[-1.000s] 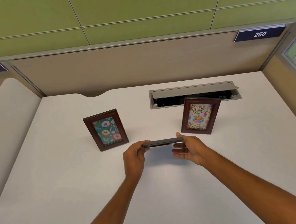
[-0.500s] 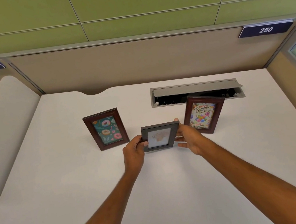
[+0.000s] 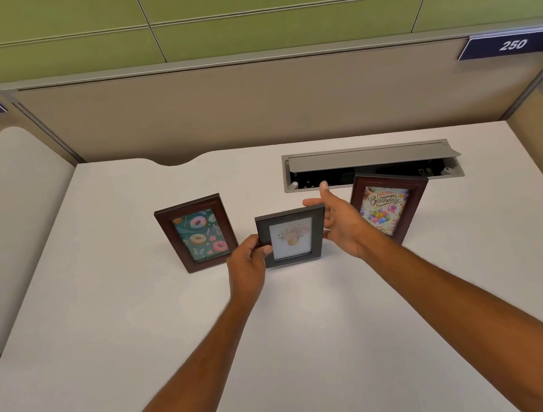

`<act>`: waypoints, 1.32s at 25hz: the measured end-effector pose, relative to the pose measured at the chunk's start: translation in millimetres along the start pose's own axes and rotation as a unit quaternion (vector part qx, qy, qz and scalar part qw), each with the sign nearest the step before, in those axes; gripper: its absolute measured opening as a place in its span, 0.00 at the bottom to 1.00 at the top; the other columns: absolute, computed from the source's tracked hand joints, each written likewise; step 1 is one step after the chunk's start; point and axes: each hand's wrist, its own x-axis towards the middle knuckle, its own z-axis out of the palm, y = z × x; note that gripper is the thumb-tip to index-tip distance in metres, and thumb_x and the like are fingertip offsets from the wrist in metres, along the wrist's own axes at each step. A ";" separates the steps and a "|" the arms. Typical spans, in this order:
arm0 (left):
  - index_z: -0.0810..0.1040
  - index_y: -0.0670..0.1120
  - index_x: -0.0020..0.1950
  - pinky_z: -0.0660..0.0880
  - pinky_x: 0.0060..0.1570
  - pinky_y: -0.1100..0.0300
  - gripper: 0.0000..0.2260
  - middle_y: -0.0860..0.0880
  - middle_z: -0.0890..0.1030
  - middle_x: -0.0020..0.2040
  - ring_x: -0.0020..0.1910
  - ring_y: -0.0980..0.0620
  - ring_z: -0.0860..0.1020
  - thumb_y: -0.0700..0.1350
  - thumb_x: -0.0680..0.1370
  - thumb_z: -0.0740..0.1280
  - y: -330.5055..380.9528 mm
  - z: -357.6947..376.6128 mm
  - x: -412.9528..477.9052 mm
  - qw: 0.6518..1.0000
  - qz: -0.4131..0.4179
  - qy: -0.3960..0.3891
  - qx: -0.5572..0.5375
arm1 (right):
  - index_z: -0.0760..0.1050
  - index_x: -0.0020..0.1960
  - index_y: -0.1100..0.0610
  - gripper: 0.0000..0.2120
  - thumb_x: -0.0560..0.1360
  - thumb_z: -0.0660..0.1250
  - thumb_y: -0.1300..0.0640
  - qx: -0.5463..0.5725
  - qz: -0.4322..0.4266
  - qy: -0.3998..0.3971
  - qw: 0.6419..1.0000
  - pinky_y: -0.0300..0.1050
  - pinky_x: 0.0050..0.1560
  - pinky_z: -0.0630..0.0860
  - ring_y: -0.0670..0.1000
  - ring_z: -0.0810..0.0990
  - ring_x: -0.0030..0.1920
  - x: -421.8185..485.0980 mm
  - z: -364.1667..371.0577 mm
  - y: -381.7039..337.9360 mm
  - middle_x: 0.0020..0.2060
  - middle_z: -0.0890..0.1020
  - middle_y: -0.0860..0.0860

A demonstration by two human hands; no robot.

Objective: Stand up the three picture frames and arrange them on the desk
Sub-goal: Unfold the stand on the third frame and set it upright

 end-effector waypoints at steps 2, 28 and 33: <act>0.85 0.43 0.55 0.82 0.51 0.52 0.07 0.44 0.88 0.51 0.50 0.43 0.84 0.34 0.82 0.68 3.2 0.8 10.9 1.000 -0.002 -0.023 -0.002 | 0.80 0.69 0.57 0.33 0.82 0.60 0.31 0.010 -0.010 -0.001 1.000 0.64 0.75 0.74 0.60 0.82 0.68 9.1 3.1 -7.9 0.65 0.86 0.58; 0.80 0.40 0.59 0.84 0.52 0.55 0.05 0.43 0.86 0.59 0.58 0.45 0.84 0.37 0.86 0.65 -0.7 2.5 57.1 0.997 -0.039 -0.055 -0.033 | 0.75 0.76 0.54 0.32 0.83 0.60 0.32 0.024 -0.010 0.069 0.997 0.61 0.71 0.78 0.60 0.82 0.68 45.4 26.8 -23.4 0.67 0.84 0.57; 0.79 0.42 0.71 0.83 0.54 0.58 0.14 0.47 0.86 0.59 0.58 0.49 0.84 0.41 0.85 0.68 6.0 -0.9 47.9 0.995 -0.070 -0.043 -0.062 | 0.66 0.83 0.54 0.39 0.83 0.54 0.29 -0.008 -0.007 0.086 0.996 0.62 0.81 0.66 0.58 0.75 0.77 38.9 27.9 -22.3 0.77 0.76 0.55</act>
